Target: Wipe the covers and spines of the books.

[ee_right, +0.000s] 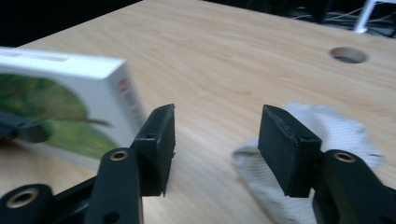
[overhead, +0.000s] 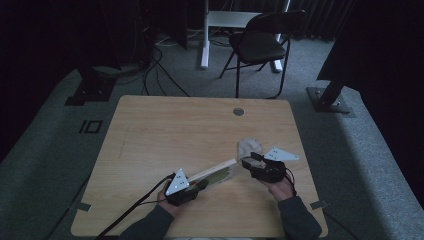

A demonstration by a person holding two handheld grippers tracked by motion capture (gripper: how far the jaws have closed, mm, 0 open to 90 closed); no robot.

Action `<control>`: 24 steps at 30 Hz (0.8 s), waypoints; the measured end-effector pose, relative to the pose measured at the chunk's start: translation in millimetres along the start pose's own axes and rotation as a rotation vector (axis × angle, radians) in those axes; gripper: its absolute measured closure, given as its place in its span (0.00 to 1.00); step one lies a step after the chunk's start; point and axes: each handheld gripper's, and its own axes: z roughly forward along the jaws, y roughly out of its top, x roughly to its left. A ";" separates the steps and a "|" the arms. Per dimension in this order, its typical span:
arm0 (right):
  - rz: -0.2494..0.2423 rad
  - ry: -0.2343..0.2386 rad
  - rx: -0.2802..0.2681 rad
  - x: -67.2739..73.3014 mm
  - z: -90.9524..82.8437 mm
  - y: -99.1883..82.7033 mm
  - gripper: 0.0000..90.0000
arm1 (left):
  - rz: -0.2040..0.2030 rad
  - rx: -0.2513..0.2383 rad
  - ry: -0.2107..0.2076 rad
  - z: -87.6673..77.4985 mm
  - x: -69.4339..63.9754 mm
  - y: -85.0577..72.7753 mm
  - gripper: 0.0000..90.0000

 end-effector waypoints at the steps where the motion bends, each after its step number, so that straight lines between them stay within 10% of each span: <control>1: 0.002 -0.014 -0.001 -1.8 -0.8 1.3 0.53 | -0.001 0.000 0.001 0.0 -0.1 0.1 0.79; 24: 0.016 -0.167 0.047 -22.9 15.7 13.5 0.54 | -0.013 0.003 0.002 0.1 0.5 0.2 0.78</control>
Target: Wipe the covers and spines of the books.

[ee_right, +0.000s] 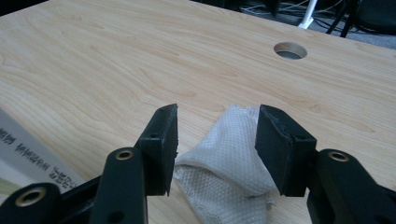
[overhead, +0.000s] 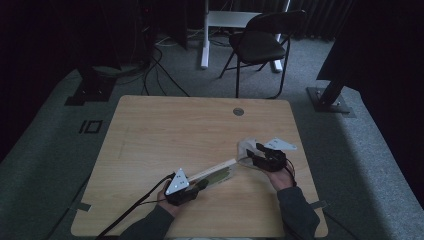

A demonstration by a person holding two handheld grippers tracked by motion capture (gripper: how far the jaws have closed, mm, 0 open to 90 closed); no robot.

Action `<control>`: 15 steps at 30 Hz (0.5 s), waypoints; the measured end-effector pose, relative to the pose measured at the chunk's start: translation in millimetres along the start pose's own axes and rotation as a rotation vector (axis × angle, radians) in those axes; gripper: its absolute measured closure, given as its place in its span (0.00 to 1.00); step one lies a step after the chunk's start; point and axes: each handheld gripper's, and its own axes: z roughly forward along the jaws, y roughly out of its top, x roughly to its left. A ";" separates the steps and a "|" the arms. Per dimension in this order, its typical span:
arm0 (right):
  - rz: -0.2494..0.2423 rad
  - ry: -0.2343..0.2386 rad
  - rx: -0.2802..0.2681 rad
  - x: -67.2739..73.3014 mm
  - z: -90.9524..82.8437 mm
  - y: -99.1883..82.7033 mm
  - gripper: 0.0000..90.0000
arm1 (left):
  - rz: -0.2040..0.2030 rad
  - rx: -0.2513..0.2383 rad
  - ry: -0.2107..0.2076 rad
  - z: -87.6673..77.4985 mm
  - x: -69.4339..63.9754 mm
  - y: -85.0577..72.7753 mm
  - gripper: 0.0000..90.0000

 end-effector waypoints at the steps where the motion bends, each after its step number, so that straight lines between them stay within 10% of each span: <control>1: 0.003 0.001 -0.003 -1.1 0.3 0.0 0.54 | 0.000 0.000 0.000 0.0 0.0 0.0 0.78; 15: 0.017 -0.012 0.055 -7.0 14.9 -5.5 0.49 | 0.001 -0.001 0.000 0.1 -0.2 0.0 0.79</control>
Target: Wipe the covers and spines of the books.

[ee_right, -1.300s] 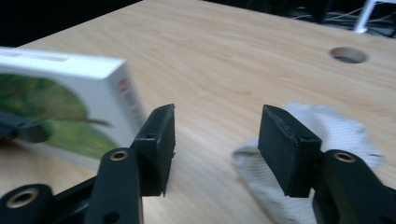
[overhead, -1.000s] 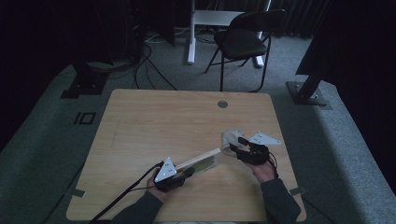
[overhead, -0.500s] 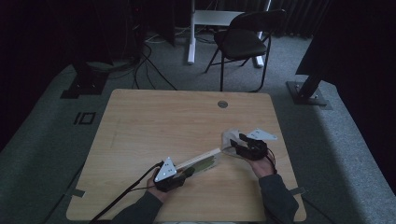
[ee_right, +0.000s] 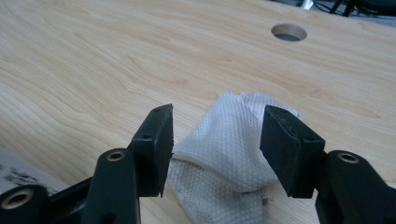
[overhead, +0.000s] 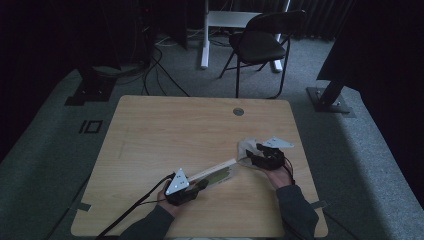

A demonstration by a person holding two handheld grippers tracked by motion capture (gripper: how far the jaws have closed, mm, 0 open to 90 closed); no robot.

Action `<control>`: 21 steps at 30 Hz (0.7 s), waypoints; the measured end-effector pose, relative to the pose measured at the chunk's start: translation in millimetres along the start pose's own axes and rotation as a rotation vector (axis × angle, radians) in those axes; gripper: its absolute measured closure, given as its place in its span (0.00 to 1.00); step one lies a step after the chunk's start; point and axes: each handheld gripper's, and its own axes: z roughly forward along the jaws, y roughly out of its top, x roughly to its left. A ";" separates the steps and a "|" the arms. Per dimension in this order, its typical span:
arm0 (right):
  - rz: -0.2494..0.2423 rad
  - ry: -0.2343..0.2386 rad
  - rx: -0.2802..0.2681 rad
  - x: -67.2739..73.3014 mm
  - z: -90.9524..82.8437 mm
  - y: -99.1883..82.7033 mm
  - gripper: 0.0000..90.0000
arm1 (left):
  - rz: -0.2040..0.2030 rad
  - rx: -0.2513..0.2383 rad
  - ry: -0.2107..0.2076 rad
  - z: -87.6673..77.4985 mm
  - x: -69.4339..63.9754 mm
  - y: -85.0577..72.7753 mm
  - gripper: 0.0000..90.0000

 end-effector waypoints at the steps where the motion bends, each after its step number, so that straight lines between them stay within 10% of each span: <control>1: 0.001 -0.002 0.007 -0.4 1.5 -0.8 0.49 | 0.000 0.000 0.000 0.0 0.0 0.0 0.79; 21: 0.022 -0.032 0.084 -3.6 25.5 -9.7 0.47 | -0.003 0.002 -0.002 -0.1 0.2 0.1 0.79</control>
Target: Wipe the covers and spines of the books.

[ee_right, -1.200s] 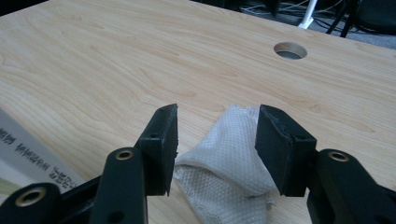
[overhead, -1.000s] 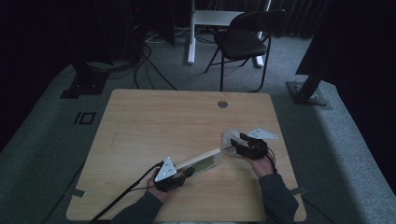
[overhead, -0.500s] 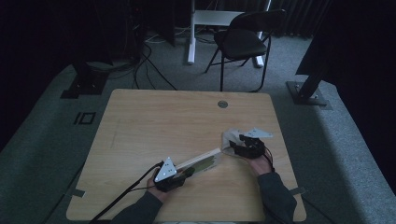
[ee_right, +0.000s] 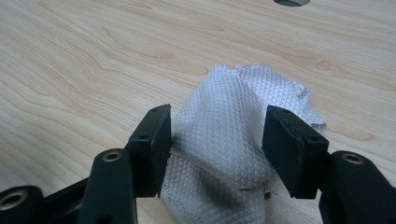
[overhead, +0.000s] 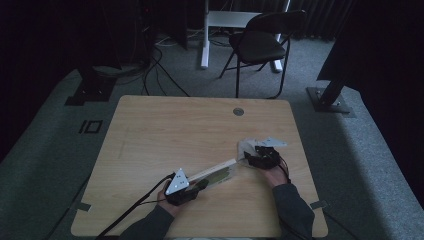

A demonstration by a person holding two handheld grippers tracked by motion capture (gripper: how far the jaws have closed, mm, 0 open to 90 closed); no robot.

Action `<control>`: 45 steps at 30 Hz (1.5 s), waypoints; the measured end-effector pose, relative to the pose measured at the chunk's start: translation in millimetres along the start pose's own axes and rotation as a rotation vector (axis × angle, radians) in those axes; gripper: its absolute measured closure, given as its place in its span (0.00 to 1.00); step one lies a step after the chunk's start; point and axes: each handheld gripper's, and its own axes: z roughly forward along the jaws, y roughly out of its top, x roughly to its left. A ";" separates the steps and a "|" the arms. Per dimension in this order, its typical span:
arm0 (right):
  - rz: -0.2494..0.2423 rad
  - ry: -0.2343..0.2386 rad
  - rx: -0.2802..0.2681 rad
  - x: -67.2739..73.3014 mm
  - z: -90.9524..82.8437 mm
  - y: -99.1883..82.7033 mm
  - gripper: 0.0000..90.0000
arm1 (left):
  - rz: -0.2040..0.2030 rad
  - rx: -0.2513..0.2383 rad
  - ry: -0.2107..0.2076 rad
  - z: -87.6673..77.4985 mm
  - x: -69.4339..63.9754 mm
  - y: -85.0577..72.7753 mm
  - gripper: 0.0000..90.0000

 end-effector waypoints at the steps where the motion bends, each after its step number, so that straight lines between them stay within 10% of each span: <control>1: 0.000 0.000 0.000 0.0 0.0 0.0 0.47 | 0.000 0.000 0.000 0.0 0.0 0.0 0.79; 27: 0.035 -0.013 0.086 -2.0 18.3 -9.0 0.57 | 0.001 -0.001 -0.001 0.0 -0.1 0.0 0.78; 45: 0.043 -0.045 0.082 -0.1 15.1 -12.2 0.88 | 0.003 -0.001 0.001 0.0 -0.2 0.0 0.78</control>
